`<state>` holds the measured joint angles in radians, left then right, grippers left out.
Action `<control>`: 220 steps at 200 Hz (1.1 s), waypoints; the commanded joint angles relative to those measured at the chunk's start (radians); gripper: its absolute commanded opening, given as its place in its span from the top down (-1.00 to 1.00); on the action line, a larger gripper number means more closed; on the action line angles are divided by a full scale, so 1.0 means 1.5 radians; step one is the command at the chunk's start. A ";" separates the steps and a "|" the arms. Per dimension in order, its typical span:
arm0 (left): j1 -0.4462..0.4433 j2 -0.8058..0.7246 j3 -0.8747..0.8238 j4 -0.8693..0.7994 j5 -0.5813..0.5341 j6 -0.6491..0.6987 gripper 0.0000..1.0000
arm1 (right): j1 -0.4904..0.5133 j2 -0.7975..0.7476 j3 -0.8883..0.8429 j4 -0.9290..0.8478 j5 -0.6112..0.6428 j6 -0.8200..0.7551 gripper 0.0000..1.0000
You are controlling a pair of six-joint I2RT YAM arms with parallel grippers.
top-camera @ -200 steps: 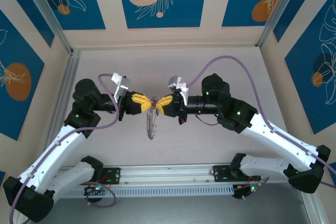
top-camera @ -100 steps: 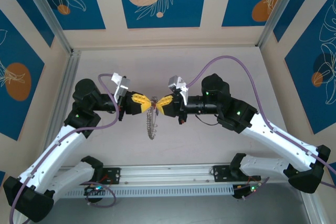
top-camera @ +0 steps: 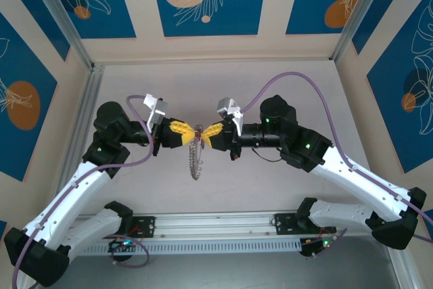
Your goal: Put the keys on the keyring
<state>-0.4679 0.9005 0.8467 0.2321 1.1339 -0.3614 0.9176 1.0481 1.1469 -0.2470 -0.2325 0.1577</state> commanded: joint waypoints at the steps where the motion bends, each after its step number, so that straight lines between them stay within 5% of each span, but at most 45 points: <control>1: -0.005 -0.010 0.018 0.028 0.021 -0.002 1.00 | 0.000 -0.016 0.004 0.003 0.013 0.001 1.00; 220: -0.010 -0.012 0.018 0.029 0.024 -0.001 1.00 | 0.001 0.011 0.010 0.030 -0.008 0.004 1.00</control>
<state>-0.4679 0.8993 0.8467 0.2317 1.1343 -0.3614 0.9176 1.0489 1.1469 -0.2451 -0.2306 0.1581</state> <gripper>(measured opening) 0.041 0.057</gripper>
